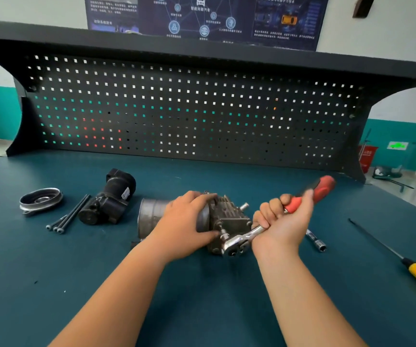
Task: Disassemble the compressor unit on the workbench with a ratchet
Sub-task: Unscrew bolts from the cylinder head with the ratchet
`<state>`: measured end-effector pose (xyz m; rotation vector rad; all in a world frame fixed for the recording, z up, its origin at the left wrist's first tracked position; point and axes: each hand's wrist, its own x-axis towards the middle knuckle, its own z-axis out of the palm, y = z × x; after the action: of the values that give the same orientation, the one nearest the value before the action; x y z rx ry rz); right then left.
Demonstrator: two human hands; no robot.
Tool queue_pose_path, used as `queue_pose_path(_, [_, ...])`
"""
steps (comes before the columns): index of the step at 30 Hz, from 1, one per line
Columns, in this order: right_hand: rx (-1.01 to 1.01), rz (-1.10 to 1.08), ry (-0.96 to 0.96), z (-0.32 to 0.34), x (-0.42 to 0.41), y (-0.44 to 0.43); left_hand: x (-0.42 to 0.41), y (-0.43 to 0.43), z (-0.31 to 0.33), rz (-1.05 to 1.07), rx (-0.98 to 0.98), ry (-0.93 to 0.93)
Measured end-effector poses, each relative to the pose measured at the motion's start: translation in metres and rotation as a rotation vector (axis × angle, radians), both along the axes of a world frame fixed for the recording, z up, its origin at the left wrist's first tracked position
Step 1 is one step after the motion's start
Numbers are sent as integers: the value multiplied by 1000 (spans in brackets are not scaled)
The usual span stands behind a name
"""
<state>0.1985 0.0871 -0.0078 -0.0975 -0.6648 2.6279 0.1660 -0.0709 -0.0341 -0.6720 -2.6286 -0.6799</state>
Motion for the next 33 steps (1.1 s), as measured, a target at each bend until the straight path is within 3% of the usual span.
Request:
queue_pose_path(3, [27,-14,57,-2,1,-3,21,4,-3,50,493,-20])
queue_pose_path(7, [89,-9,164,-2,0,-7,35,17,-7,24,790,-549])
queue_pose_path(13, [397,-73,210,0,-5,-11,29,24,-16,-9,927,-792])
queue_pose_path(17, [599,3,296,7,-6,-12,30,28,-16,-40,1035,-904])
queue_pose_path(22, [1030,211,501,-4,1,-34,29,28,-19,-125,1105,-952])
queue_pose_path(25, [1352,96,590,-9,2,-49,27,28,-21,-179,1143,-914])
queue_pose_path(27, [1331,36,545,-7,3,-51,25,27,-22,-165,1110,-915])
queue_pose_path(33, [883,-157,311,-17,13,-51,27,25,-22,-153,1056,-918])
